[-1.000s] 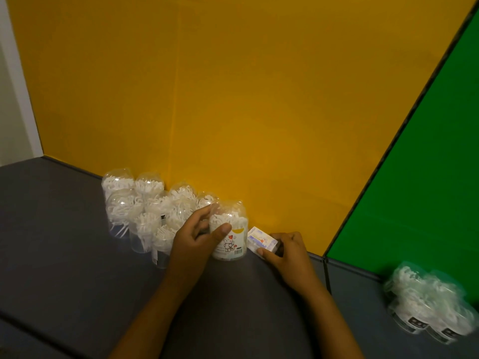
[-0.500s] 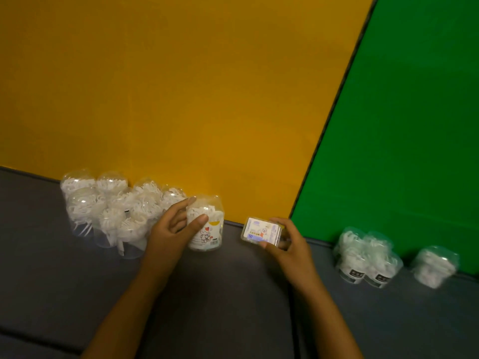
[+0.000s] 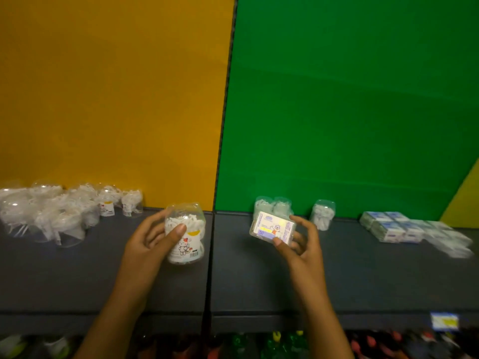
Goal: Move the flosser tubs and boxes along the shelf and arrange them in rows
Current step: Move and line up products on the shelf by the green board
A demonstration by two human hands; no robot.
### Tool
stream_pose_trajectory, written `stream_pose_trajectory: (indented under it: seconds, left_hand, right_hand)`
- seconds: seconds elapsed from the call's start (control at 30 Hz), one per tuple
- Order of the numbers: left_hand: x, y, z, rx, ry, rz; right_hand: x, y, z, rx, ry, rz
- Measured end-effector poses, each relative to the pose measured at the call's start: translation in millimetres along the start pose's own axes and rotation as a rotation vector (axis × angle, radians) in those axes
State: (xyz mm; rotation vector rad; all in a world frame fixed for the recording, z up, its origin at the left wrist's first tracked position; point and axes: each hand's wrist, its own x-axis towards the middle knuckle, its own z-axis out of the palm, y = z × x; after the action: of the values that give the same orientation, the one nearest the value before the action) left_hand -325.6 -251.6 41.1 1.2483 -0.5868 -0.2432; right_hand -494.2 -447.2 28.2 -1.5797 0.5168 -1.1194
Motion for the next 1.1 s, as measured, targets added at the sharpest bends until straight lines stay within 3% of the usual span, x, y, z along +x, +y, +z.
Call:
stream_pose_trajectory:
  seconds: [0.3, 0.5, 1.1]
  left_hand:
    - [-87, 17, 74, -0.078, -0.055, 0.074]
    - [-101, 25, 123, -0.102, -0.154, 0.093]
    - [-8, -21, 249, -0.038, -0.324, 0.155]
  right_hand:
    - [-63, -43, -115, -0.033, 0.093, -0.043]
    - [-70, -54, -164, -0.087, 0.147, -0.059]
    - [39, -17, -233, -0.226, 0.203, -0.027]
